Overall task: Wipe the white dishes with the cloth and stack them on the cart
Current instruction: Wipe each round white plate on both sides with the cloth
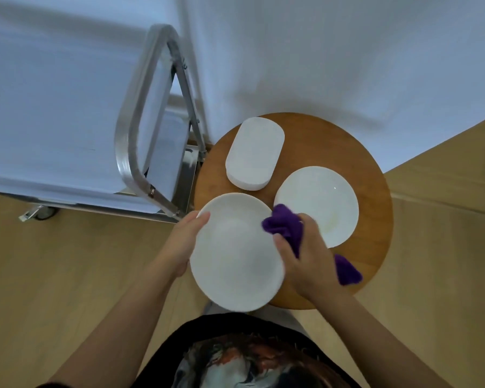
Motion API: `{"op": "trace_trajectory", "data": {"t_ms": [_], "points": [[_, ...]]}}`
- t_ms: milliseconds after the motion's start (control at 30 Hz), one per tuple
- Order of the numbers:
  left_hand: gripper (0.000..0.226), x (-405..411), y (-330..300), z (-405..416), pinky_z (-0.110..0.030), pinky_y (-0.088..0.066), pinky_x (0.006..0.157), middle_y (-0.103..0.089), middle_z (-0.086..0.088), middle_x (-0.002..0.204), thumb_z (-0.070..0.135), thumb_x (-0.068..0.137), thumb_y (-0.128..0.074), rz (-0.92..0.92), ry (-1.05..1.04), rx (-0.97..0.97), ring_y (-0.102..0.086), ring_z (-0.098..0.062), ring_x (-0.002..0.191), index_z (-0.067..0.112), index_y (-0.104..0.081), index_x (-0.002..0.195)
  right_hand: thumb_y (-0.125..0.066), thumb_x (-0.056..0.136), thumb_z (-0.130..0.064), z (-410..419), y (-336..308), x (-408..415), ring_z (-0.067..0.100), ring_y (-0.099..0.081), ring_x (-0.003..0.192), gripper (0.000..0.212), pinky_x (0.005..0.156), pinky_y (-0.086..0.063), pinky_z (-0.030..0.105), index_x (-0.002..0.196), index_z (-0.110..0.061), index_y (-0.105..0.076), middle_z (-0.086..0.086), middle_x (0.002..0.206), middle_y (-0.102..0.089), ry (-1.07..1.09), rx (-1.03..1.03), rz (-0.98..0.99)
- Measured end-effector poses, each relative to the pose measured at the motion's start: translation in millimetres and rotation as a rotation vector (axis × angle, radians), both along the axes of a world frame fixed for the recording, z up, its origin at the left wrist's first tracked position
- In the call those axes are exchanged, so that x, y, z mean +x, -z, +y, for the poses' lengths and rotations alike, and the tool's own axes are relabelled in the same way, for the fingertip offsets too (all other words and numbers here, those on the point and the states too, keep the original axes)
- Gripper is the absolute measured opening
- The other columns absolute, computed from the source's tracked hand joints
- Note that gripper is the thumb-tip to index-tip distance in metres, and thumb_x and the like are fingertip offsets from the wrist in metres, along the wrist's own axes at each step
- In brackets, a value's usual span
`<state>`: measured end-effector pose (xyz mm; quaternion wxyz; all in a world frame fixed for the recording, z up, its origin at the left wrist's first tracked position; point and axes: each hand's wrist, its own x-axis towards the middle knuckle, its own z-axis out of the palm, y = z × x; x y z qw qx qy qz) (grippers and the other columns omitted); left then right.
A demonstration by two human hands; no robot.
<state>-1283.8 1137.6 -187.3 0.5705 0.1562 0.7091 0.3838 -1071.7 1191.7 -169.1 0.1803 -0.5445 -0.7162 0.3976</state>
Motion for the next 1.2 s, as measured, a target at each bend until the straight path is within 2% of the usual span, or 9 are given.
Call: {"op": "trace_trajectory", "data": {"t_ms": [133, 300, 433, 500, 567, 667, 867, 1067, 1200], "points": [[0.023, 13, -14, 1, -0.027, -0.053, 0.062, -0.072, -0.004, 0.093, 0.037, 0.096, -0.048, -0.048, 0.091, 0.036, -0.070, -0.020, 0.081, 0.023, -0.064, 0.104, -0.068, 0.082, -0.027, -12, 23, -23, 0.021, -0.059, 0.094, 0.040, 0.066, -0.047, 0.026, 0.118, -0.016, -0.055, 0.008, 0.114, -0.056, -0.361, 0.267, -0.286], [0.017, 18, -17, -1, -0.026, -0.054, 0.062, -0.072, 0.003, 0.084, 0.030, 0.096, -0.051, -0.059, 0.134, 0.043, -0.070, -0.014, 0.076, 0.024, -0.067, 0.099, -0.085, 0.060, -0.009, -1, 38, -17, 0.027, -0.065, 0.068, 0.045, 0.043, -0.049, 0.025, 0.101, -0.005, -0.066, 0.018, 0.092, -0.064, -0.289, 0.424, -0.380], [0.016, 26, -8, -4, -0.027, -0.052, 0.061, -0.070, 0.001, 0.091, 0.029, 0.096, -0.050, -0.054, 0.069, 0.000, -0.068, -0.016, 0.080, 0.025, -0.064, 0.100, -0.073, 0.076, -0.011, 4, 49, 5, 0.027, -0.061, 0.081, 0.038, 0.053, -0.051, 0.028, 0.112, -0.007, -0.059, 0.016, 0.102, -0.057, -0.233, 0.283, -0.521], [0.014, 23, -1, -8, -0.029, -0.052, 0.062, -0.067, -0.001, 0.098, 0.031, 0.097, -0.048, -0.040, 0.021, -0.029, -0.066, -0.019, 0.087, 0.028, -0.061, 0.101, -0.058, 0.090, -0.021, 12, 51, 20, 0.021, -0.056, 0.092, 0.037, 0.067, -0.051, 0.027, 0.124, -0.015, -0.046, 0.010, 0.115, -0.049, -0.064, 0.126, -0.644], [0.014, 15, 8, -14, -0.032, -0.051, 0.064, -0.065, -0.003, 0.102, 0.032, 0.098, -0.045, -0.042, -0.030, -0.052, -0.064, -0.022, 0.091, 0.030, -0.058, 0.102, -0.054, 0.092, -0.024, 22, 45, 34, 0.020, -0.057, 0.091, 0.039, 0.067, -0.050, 0.025, 0.128, -0.017, -0.039, 0.009, 0.119, -0.047, 0.145, 0.048, -0.716], [0.018, 4, 26, -21, -0.035, -0.050, 0.064, -0.063, -0.002, 0.104, 0.033, 0.099, -0.043, -0.066, -0.138, -0.091, -0.061, -0.023, 0.092, 0.025, -0.054, 0.111, -0.056, 0.092, -0.027, 26, 38, 43, 0.020, -0.057, 0.089, 0.038, 0.062, -0.042, 0.022, 0.125, -0.015, -0.042, 0.008, 0.115, -0.049, 0.206, 0.089, -0.659], [0.036, 7, 64, -16, -0.052, -0.050, 0.091, -0.058, -0.008, 0.123, 0.034, 0.101, -0.041, -0.041, -0.214, -0.146, -0.057, -0.031, 0.108, 0.019, -0.048, 0.132, -0.055, 0.092, -0.032, 11, 49, 42, 0.018, -0.055, 0.089, 0.035, 0.063, -0.042, 0.023, 0.121, -0.014, -0.044, 0.004, 0.109, -0.052, 0.173, -0.071, -0.603], [0.035, 14, 95, -7, -0.053, -0.050, 0.092, -0.058, -0.007, 0.124, 0.037, 0.101, -0.041, -0.014, -0.217, -0.179, -0.057, -0.030, 0.110, 0.022, -0.049, 0.131, -0.055, 0.092, -0.031, 0, 63, 31, 0.011, -0.047, 0.077, 0.029, 0.051, -0.028, 0.013, 0.114, -0.013, -0.048, -0.003, 0.094, -0.044, 0.158, -0.139, -0.556], [0.039, 18, 110, -11, -0.054, -0.050, 0.093, -0.059, -0.005, 0.124, 0.041, 0.100, -0.038, -0.034, -0.193, -0.164, -0.057, -0.030, 0.110, 0.024, -0.048, 0.134, -0.058, 0.090, -0.028, -5, 69, 32, 0.011, -0.048, 0.080, 0.030, 0.053, -0.030, 0.014, 0.114, -0.013, -0.048, 0.000, 0.099, -0.050, 0.175, -0.210, -0.518]]}}
